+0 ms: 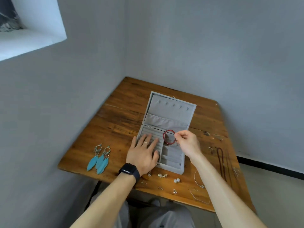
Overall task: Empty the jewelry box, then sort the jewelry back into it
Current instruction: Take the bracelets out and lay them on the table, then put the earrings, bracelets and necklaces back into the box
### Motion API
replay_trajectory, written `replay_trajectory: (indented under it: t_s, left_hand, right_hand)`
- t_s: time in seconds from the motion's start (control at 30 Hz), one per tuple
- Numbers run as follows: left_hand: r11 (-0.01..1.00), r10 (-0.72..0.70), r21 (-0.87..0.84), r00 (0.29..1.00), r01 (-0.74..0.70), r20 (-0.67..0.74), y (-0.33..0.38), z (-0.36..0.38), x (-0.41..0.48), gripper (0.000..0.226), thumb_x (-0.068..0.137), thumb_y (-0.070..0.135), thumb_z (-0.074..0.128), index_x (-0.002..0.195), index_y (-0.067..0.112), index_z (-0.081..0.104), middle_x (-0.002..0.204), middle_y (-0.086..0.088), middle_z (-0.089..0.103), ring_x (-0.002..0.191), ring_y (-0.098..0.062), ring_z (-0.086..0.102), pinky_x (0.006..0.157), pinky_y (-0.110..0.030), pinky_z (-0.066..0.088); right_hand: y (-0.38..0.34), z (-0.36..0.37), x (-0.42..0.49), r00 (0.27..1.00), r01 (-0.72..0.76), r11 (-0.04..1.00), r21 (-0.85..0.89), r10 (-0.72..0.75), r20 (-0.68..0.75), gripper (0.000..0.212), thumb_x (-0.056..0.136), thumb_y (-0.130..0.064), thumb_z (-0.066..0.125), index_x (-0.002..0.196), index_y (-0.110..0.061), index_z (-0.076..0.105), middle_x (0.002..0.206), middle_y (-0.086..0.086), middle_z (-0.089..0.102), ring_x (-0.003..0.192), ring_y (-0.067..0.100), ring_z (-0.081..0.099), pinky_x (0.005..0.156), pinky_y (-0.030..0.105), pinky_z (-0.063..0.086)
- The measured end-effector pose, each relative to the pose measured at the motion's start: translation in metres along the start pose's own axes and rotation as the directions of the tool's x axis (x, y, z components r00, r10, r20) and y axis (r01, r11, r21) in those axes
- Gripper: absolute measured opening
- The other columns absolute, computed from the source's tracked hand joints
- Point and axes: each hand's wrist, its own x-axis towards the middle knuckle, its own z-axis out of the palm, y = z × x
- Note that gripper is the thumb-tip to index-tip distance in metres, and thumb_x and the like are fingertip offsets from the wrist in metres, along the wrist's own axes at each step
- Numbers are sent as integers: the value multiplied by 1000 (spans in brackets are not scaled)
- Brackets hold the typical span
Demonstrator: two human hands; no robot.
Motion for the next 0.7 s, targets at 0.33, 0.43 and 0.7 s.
replay_trajectory:
  t_s: [0.33, 0.43, 0.7]
  left_hand:
    - [1000, -3, -6, 1000, 3, -7, -6, 1, 2, 62, 100, 51, 12, 159, 33, 17, 167, 1, 15, 154, -20, 8, 123, -48, -2]
    - [1000, -7, 1, 1000, 7, -3, -6, 1, 2, 60, 102, 50, 16, 159, 32, 15, 167, 1, 13, 154, -20, 6, 124, -49, -2]
    - [1000, 0, 21, 999, -1, 45, -7, -2, 1, 66, 95, 52, 5, 159, 34, 6, 168, 3, 6, 155, -19, 0, 124, -48, -3]
  right_hand:
    - [25, 23, 9, 968, 89, 755, -649, -218, -121, 15, 96, -18, 58, 101, -11, 71, 116, 6, 53, 108, 25, 54, 94, 31, 43]
    - [32, 17, 7, 963, 136, 761, -635, -251, -94, 14, 94, -20, 65, 98, -11, 75, 112, 2, 55, 104, 23, 59, 90, 29, 45]
    - [43, -27, -29, 969, 95, 932, -349, -167, -184, 18, 93, -28, 66, 109, -25, 73, 106, -6, 69, 96, 12, 64, 85, 26, 48]
